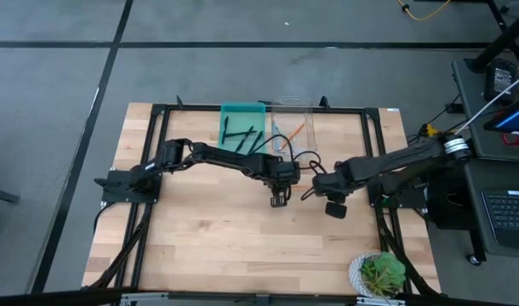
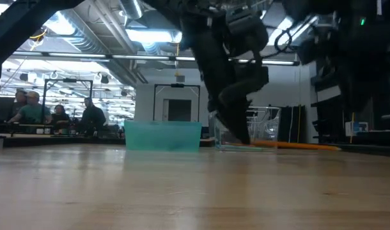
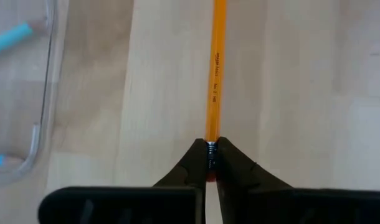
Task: Sort pens & pencils
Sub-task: Put the yellow pencil into the transparent bin
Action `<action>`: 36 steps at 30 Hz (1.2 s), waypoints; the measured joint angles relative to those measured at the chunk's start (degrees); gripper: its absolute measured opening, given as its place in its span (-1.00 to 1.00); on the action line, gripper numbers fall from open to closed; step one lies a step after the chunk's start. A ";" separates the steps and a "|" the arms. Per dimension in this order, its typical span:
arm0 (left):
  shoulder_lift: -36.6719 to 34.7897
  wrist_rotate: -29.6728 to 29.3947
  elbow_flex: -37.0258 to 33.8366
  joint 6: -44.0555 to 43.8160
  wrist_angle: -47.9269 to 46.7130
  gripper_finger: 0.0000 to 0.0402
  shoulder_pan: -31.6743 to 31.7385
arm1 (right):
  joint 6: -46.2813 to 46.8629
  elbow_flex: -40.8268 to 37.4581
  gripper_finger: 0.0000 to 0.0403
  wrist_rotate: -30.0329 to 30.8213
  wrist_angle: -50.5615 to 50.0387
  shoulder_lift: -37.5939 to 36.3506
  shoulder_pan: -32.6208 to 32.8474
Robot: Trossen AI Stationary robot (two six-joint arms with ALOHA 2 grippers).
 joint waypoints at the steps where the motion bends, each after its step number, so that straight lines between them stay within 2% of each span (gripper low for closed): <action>1: 0.00 0.02 1.29 0.00 -1.52 -0.96 -0.26 | 0.60 0.36 -0.54 -0.58 -0.15 -1.55 0.33; 5: -0.15 0.30 6.72 0.87 -7.73 -0.96 -1.08 | 3.31 1.07 -0.54 -1.89 -2.71 -7.49 1.45; 11: -0.22 -0.59 18.54 1.53 -19.64 -0.96 0.63 | 7.15 2.74 -0.54 -2.85 -3.41 -16.19 2.86; 19: -0.27 -5.60 31.25 0.68 -28.92 -0.96 8.62 | 5.89 3.00 -0.54 -2.77 -3.40 -24.31 2.93; 22: -0.33 -5.73 32.38 -1.71 -30.61 -0.96 13.27 | 4.08 3.00 -0.54 -2.33 -3.39 -26.04 2.92; 27: -0.39 -3.40 31.16 -12.34 -31.86 -0.96 19.71 | 3.50 3.00 -0.54 -0.80 -3.45 -27.33 2.92; 36: -0.28 -4.72 30.28 -26.26 -30.42 -0.96 20.02 | -1.23 3.00 -0.54 -0.69 -3.45 -27.22 2.92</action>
